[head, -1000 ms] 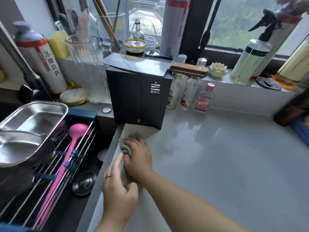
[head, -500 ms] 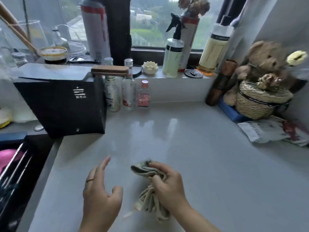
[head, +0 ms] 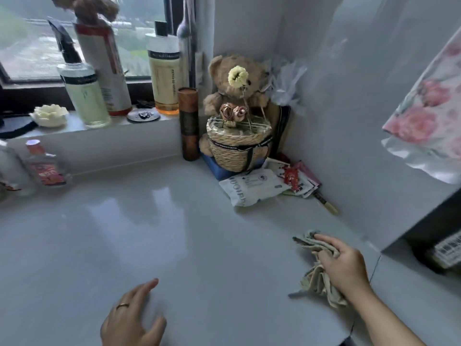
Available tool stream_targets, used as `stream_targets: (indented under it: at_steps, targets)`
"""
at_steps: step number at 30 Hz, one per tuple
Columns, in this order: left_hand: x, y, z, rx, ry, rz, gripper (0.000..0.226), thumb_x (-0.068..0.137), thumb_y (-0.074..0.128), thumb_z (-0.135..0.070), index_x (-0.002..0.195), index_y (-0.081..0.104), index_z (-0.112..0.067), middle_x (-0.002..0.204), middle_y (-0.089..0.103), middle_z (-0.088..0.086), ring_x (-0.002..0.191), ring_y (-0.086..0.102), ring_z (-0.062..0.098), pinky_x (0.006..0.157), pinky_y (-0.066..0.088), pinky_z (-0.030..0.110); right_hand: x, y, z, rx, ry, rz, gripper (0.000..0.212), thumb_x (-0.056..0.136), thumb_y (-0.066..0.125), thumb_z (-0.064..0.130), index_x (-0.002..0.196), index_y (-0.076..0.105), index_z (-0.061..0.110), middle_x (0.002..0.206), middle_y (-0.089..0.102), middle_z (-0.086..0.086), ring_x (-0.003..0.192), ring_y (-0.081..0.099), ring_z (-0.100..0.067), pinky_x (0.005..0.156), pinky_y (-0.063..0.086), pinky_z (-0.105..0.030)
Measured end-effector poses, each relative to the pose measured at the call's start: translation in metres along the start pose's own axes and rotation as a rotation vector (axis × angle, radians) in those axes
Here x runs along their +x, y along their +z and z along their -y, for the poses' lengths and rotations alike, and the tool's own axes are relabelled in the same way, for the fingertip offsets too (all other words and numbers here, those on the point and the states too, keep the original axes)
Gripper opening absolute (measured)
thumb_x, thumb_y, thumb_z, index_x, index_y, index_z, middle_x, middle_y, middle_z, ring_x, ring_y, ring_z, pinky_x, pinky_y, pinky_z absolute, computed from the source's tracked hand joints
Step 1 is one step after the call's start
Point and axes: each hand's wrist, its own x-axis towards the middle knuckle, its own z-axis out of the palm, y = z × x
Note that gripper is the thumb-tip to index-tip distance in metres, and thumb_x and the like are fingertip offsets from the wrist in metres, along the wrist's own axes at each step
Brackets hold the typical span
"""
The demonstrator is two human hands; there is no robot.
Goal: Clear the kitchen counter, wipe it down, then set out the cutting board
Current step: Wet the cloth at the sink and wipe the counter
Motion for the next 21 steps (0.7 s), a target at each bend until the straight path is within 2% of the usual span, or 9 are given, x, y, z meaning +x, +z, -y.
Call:
stream_targets:
  at_steps: [2,3,5,7,10,13,16,19,21]
  targets:
    - [0.001,0.009,-0.009,0.046,-0.039,-0.005,0.092,0.036,0.033,-0.054,0.116,0.061,-0.019,0.118,0.063,0.013,0.114,0.055,0.035,0.094,0.041,0.044,0.025,-0.018,-0.012,-0.102,-0.034,0.021,0.035,0.076,0.062,-0.003,0.106,0.069,0.013,0.091,0.069,-0.007,0.049,0.054,0.011,0.050,0.035,0.004]
    - [0.001,0.013,-0.012,0.061,-0.050,0.000,0.091,0.037,0.032,-0.054,0.116,0.061,-0.020,0.120,0.062,0.012,0.115,0.054,0.035,0.096,0.040,0.044,0.035,-0.023,-0.016,-0.162,-0.056,0.049,0.037,0.077,0.062,-0.002,0.109,0.067,0.014,0.097,0.070,-0.009,0.063,0.060,0.006,0.059,0.037,0.001]
    - [0.002,0.018,-0.017,0.085,-0.065,0.010,0.090,0.039,0.030,-0.055,0.117,0.060,-0.021,0.122,0.060,0.010,0.117,0.052,0.033,0.098,0.038,0.044,0.049,-0.026,-0.022,-0.269,-0.120,0.112,0.042,0.075,0.062,-0.006,0.115,0.063,0.010,0.115,0.066,-0.013,0.099,0.064,-0.025,0.082,0.041,-0.019]
    - [0.002,0.020,-0.020,0.107,-0.073,0.022,0.090,0.040,0.029,-0.055,0.118,0.059,-0.023,0.124,0.059,0.009,0.119,0.050,0.031,0.099,0.038,0.044,0.054,-0.022,-0.025,-0.322,-0.187,0.144,0.047,0.071,0.062,-0.010,0.115,0.061,0.005,0.121,0.063,-0.017,0.113,0.056,-0.032,0.094,0.040,-0.032]
    - [-0.001,0.021,-0.025,0.129,-0.077,0.045,0.079,0.048,0.036,-0.052,0.119,0.057,-0.024,0.126,0.057,0.006,0.120,0.049,0.029,0.099,0.037,0.042,0.046,-0.019,-0.025,-0.323,-0.196,0.163,0.050,0.068,0.063,-0.011,0.116,0.061,0.005,0.122,0.062,-0.015,0.117,0.053,-0.033,0.102,0.038,-0.038]
    - [-0.003,0.019,-0.027,0.122,-0.067,0.067,0.067,0.054,0.045,-0.040,0.119,0.057,-0.027,0.128,0.056,0.004,0.121,0.047,0.027,0.100,0.035,0.042,0.027,-0.013,-0.023,-0.326,-0.230,0.159,0.049,0.067,0.064,-0.010,0.113,0.064,0.006,0.125,0.062,-0.014,0.124,0.049,-0.031,0.102,0.030,-0.028]
    - [-0.002,0.015,-0.020,0.106,-0.003,0.102,0.078,0.047,0.036,-0.051,0.118,0.057,-0.027,0.126,0.057,0.004,0.120,0.049,0.028,0.098,0.036,0.042,0.009,-0.005,-0.020,-0.342,-0.231,0.195,0.050,0.071,0.062,-0.005,0.119,0.062,0.010,0.133,0.056,-0.009,0.132,0.042,-0.027,0.105,0.023,-0.021]
    - [0.001,0.010,-0.011,0.068,0.060,0.156,0.085,0.041,0.031,-0.055,0.116,0.059,-0.026,0.124,0.059,0.007,0.118,0.051,0.031,0.095,0.037,0.044,-0.003,-0.002,-0.013,-0.429,-0.194,0.233,0.057,0.080,0.056,0.008,0.135,0.044,0.018,0.149,0.037,-0.002,0.142,0.024,-0.019,0.114,0.016,-0.028]
    - [0.002,0.005,-0.004,0.049,0.118,0.213,0.075,0.048,0.039,-0.050,0.114,0.061,-0.024,0.123,0.059,0.008,0.117,0.051,0.032,0.094,0.038,0.045,-0.018,-0.001,-0.005,-0.544,-0.119,0.204,0.065,0.084,0.052,0.020,0.144,0.025,0.024,0.157,0.017,0.003,0.145,0.009,-0.014,0.118,0.007,-0.035]
